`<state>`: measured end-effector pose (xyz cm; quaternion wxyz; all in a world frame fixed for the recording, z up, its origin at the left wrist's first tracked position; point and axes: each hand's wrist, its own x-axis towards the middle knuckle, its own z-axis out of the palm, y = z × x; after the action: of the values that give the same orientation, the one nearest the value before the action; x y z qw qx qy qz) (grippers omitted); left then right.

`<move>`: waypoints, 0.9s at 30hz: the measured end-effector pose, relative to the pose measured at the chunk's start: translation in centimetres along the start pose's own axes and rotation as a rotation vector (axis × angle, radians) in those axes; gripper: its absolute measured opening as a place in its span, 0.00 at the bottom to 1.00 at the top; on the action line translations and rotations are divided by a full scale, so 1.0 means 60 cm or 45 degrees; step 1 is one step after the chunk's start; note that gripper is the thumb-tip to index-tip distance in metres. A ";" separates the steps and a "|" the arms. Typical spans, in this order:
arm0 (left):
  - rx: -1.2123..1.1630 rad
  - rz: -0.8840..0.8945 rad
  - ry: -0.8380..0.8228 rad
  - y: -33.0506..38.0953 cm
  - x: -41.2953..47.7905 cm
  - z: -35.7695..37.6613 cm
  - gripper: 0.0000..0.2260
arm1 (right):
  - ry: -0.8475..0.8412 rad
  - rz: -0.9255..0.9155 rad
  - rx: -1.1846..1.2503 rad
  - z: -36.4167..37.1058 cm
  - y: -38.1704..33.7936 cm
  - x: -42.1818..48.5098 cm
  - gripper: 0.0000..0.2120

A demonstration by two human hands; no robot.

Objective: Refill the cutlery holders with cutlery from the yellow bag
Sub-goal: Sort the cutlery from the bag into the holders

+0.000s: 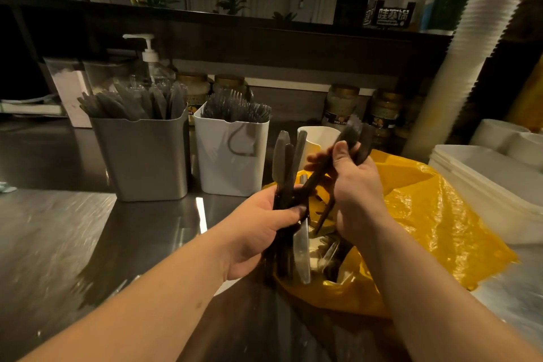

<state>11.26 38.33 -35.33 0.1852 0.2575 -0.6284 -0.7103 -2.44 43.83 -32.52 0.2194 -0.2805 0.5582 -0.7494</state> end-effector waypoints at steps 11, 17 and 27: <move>-0.389 0.173 0.188 0.024 0.000 -0.039 0.11 | -0.069 0.168 0.412 -0.006 -0.048 0.051 0.18; -0.452 0.166 0.324 0.030 -0.009 -0.039 0.10 | -0.146 0.070 0.664 0.129 -0.153 0.128 0.24; -0.724 0.203 0.818 0.026 -0.001 -0.051 0.08 | -0.530 0.007 0.048 0.295 -0.116 0.154 0.24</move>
<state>13.08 35.70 -34.00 0.4893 0.3549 -0.3363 -0.7222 2.31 27.21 -20.34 0.3373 -0.4235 0.4875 -0.6850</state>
